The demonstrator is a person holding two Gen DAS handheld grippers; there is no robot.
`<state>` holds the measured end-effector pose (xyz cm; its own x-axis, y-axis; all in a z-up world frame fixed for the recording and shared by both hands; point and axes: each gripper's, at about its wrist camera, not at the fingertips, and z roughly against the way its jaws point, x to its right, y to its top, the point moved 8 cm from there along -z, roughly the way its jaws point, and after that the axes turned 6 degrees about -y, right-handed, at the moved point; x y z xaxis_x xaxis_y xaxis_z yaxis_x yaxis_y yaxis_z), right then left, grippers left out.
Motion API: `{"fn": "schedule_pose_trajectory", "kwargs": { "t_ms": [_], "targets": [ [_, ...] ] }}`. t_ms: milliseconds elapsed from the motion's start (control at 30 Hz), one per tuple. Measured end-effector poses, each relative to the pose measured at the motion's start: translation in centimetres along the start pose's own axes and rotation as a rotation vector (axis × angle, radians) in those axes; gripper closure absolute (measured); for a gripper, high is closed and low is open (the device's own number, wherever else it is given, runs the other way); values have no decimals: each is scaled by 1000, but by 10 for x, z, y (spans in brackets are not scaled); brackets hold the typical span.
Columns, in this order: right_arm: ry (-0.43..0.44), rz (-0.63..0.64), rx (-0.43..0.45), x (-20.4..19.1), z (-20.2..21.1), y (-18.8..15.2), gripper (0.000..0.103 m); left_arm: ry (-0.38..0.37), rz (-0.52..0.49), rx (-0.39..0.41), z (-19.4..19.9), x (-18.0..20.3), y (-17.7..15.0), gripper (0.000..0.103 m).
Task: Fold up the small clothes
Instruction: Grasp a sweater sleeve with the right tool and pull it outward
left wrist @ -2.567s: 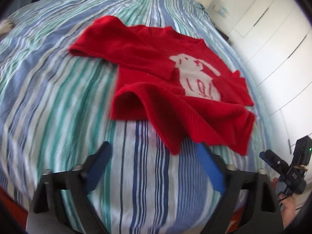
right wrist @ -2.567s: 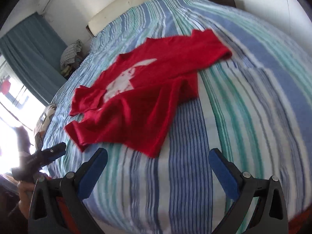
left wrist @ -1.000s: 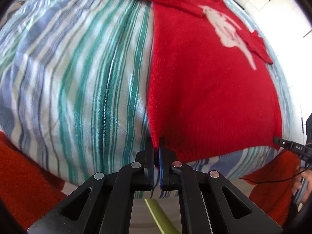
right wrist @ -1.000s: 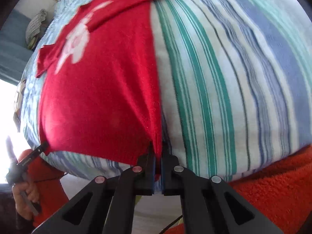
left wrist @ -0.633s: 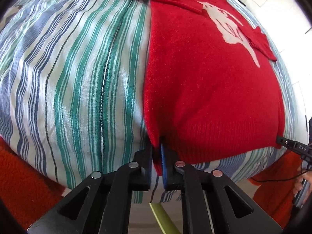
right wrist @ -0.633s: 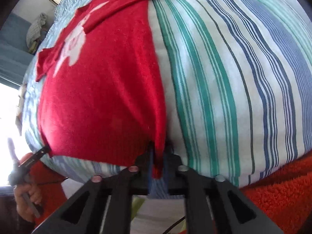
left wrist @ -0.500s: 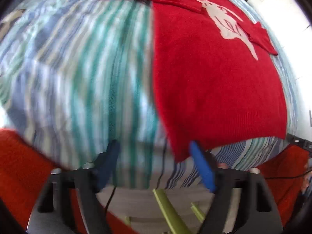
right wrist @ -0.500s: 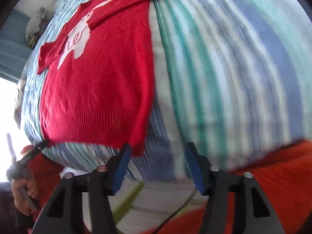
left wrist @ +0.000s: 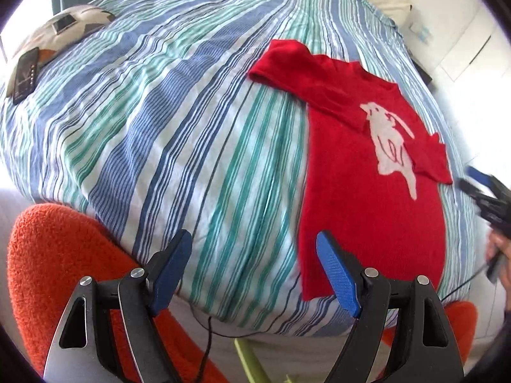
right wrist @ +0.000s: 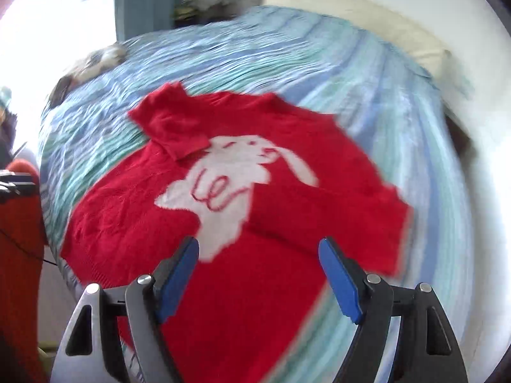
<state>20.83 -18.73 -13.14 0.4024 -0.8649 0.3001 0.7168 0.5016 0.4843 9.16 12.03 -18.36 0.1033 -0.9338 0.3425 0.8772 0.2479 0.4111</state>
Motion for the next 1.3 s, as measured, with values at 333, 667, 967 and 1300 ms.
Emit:
{"fn": "schedule_pose_trajectory", "kwargs": {
  "t_ms": [333,667,967,1300],
  "targets": [
    [-14,-289,-58,38,-111,13,94,74,89,-38,-8,-29,-15,21],
    [-375,-908,71,313,45,-145,96,50,54,-39,-17,-5,-10,21],
    [-437,-1058,-86,349,22,-241,96,36,-34,-71,-18,33,-20,21],
    [-578,-1000,-308,344,5,-289,98,73,27,-75,-18,13,-21,21]
  ]
}}
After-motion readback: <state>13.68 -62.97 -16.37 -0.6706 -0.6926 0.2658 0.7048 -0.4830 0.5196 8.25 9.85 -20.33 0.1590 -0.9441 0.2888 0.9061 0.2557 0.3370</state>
